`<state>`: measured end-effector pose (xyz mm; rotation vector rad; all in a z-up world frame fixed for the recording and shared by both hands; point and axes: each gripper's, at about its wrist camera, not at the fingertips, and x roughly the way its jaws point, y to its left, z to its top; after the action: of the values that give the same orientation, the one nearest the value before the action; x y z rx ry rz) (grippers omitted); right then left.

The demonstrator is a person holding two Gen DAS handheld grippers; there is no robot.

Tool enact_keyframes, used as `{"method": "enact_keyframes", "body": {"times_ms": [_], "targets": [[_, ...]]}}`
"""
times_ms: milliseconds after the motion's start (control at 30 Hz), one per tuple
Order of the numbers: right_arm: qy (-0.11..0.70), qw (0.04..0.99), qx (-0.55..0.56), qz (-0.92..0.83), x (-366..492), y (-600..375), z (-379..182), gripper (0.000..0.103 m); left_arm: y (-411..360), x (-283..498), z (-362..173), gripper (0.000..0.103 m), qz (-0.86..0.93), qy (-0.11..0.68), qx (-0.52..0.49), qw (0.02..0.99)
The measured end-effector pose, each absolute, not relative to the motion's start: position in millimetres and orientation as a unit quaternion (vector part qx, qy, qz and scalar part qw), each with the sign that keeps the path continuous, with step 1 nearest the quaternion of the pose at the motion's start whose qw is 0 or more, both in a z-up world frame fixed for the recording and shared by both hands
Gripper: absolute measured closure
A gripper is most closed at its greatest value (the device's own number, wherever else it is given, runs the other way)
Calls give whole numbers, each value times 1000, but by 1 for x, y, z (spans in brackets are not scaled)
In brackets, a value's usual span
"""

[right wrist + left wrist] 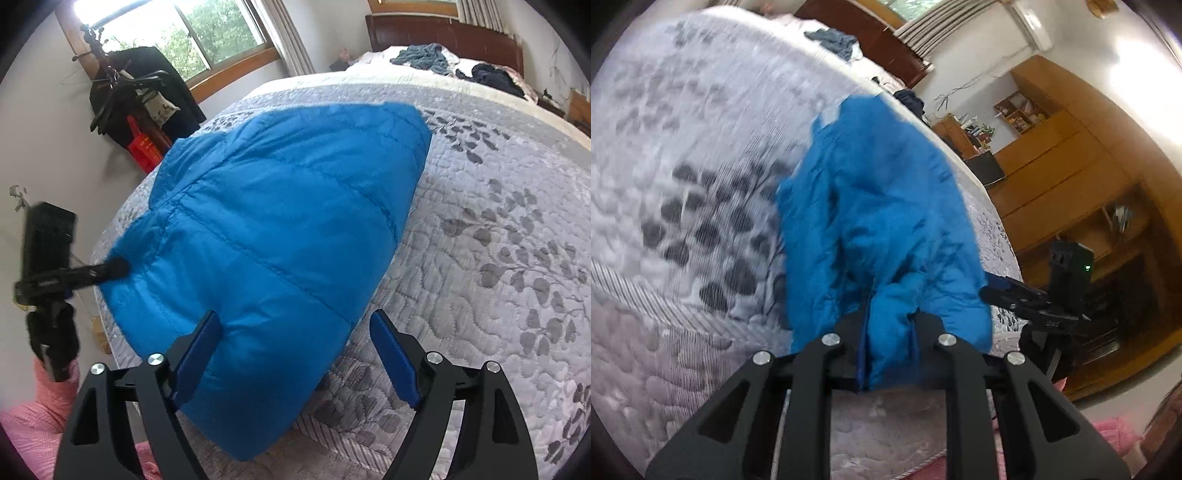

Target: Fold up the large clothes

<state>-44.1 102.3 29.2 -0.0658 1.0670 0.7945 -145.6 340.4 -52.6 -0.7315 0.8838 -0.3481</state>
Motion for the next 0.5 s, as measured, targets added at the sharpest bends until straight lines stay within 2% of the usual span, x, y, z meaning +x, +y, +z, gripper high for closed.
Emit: {"method": "enact_keyframes", "body": {"times_ms": [233,367,500], "targets": [[503,778,-35,373,-41,110,19,17,340,-144,-88,82,-167,414,-364,818],[498,785,-43,367,-44,111,22,17,337,-147,-72,80,-165,414,-344,827],[487,795,-55,357,-49,112,28,17,339,-154,-35,69,-140,394,-293,860]]}}
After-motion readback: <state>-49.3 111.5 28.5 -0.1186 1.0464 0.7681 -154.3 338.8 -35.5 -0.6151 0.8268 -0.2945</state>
